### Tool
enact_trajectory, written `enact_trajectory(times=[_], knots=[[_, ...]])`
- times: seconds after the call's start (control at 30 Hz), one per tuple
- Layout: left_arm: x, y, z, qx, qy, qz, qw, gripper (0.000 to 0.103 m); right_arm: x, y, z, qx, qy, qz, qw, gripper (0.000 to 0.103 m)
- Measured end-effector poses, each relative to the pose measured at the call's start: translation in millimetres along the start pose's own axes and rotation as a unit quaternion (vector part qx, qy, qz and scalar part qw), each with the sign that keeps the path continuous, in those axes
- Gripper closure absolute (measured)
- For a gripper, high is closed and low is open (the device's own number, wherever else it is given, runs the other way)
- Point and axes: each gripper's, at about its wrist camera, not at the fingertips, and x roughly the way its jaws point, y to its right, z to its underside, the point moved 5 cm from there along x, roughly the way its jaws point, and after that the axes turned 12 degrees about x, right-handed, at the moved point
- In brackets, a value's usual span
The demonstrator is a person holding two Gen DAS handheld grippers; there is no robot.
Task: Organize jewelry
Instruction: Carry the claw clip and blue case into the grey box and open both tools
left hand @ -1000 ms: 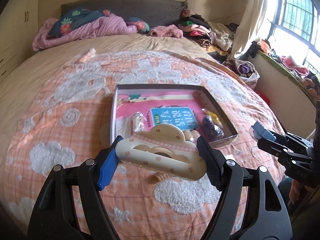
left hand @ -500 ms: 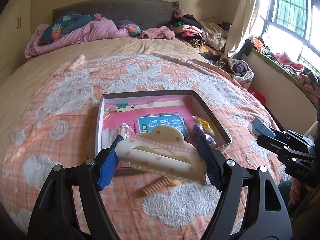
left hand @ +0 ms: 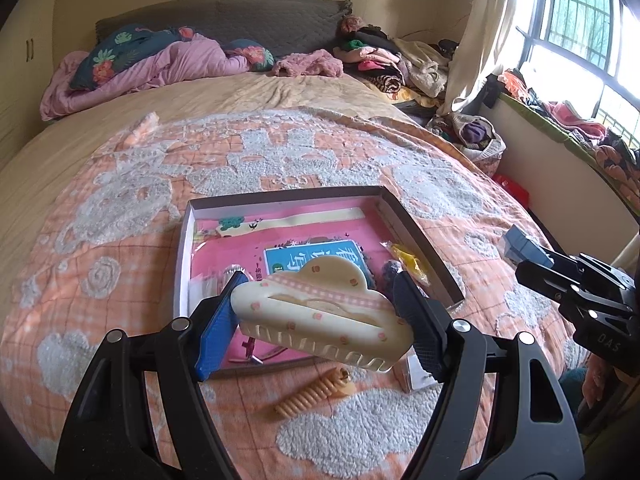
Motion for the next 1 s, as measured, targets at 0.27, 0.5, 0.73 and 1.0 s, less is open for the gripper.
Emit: enact_trajectory(times=[0.27,0.5,0.73,1.0], knots=[[19,-5,-7,0.001,-0.009,-0.002,1.0,0.036,10,10,-11,0.002,0.005,0.02,1.0,0.066],[40,-9,-9,0.003,-0.022,-0.001,0.9998,0.036,21,14,-14,0.005,0.002,0.028,1.0,0.066],[58,-14,-8,0.0,-0.033,0.001,0.9995,0.036,35,15,-14,0.001,-0.006,0.037,0.999,0.066],[78,-16,-4,-0.002,-0.048,0.005,0.9988,0.036,55,20,-8,0.0,-0.022,0.047,0.999,0.066]])
